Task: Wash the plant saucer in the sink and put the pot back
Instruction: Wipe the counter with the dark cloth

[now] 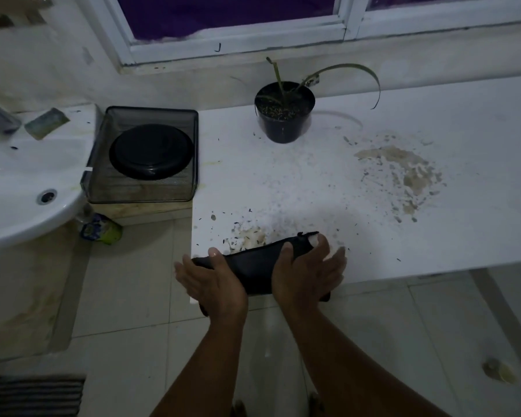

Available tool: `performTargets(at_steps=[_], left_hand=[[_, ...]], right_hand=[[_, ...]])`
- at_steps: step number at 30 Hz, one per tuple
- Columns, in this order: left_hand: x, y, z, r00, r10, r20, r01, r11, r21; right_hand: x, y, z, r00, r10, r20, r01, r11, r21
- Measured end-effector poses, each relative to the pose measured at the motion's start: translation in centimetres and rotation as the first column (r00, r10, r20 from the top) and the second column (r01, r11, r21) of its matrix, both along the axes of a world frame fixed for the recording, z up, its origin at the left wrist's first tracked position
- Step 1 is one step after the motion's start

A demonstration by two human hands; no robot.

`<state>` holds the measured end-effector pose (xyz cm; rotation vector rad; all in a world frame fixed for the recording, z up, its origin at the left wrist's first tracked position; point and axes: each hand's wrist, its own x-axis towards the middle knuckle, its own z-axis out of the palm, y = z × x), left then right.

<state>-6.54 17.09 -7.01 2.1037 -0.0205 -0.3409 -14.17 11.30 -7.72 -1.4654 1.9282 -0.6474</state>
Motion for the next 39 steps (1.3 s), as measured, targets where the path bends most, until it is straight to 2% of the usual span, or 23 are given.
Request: performTargets(at_steps=[3, 6, 11, 20, 23, 27, 30, 33, 35, 37, 39], left_hand=[[-0.2, -0.4, -1.7, 0.999, -0.019, -0.039, 0.024, 0.991, 0.134], [-0.1, -0.4, -2.9, 0.998, -0.057, -0.039, 0.064, 0.976, 0.206], [0.3, -0.7, -4.4, 0.995, -0.083, 0.058, 0.062, 0.955, 0.291], [2.0, -2.3, -4.3, 1.0, 0.005, 0.015, -0.01, 0.929, 0.37], [2.8, -2.5, -4.3, 0.999, -0.04, 0.028, 0.027, 0.927, 0.373], [4.6, -2.9, -5.0, 0.98, -0.178, 0.088, 0.134, 0.919, 0.37], [5.7, -3.2, -5.6, 0.942, -0.304, 0.14, 0.223, 0.882, 0.415], [5.7, -3.0, -5.9, 0.882, -0.424, 0.205, 0.332, 0.869, 0.368], [5.5, -2.3, -5.8, 0.855, -0.432, 0.286, 0.337, 0.883, 0.326], [5.0, -1.5, -5.4, 0.851, -0.365, 0.377, 0.249, 0.913, 0.322], [4.1, -1.4, -4.8, 0.876, -0.264, 0.403, 0.145, 0.943, 0.301]], right_hand=[[1.3, 0.5, -1.3, 0.995, -0.065, 0.07, 0.061, 0.997, 0.052], [2.0, 0.4, -3.1, 0.992, -0.1, 0.077, 0.094, 0.993, 0.072], [2.8, -0.4, -5.1, 0.985, -0.171, 0.002, 0.171, 0.984, 0.045], [4.3, -2.0, -5.4, 0.95, -0.276, -0.144, 0.281, 0.959, 0.017], [3.9, -3.1, -6.0, 0.959, -0.218, -0.182, 0.207, 0.975, -0.08], [3.3, -4.6, -6.9, 0.966, -0.085, -0.243, 0.055, 0.99, -0.127], [3.2, -4.7, -7.2, 0.955, -0.014, -0.296, -0.028, 0.99, -0.135], [3.2, -4.6, -7.3, 0.945, -0.007, -0.326, -0.053, 0.983, -0.175], [3.2, -4.5, -7.4, 0.938, 0.005, -0.346, -0.085, 0.973, -0.216], [3.2, -4.5, -7.5, 0.933, 0.014, -0.359, -0.118, 0.956, -0.27], [3.3, -4.6, -7.5, 0.923, -0.038, -0.382, -0.099, 0.938, -0.333]])
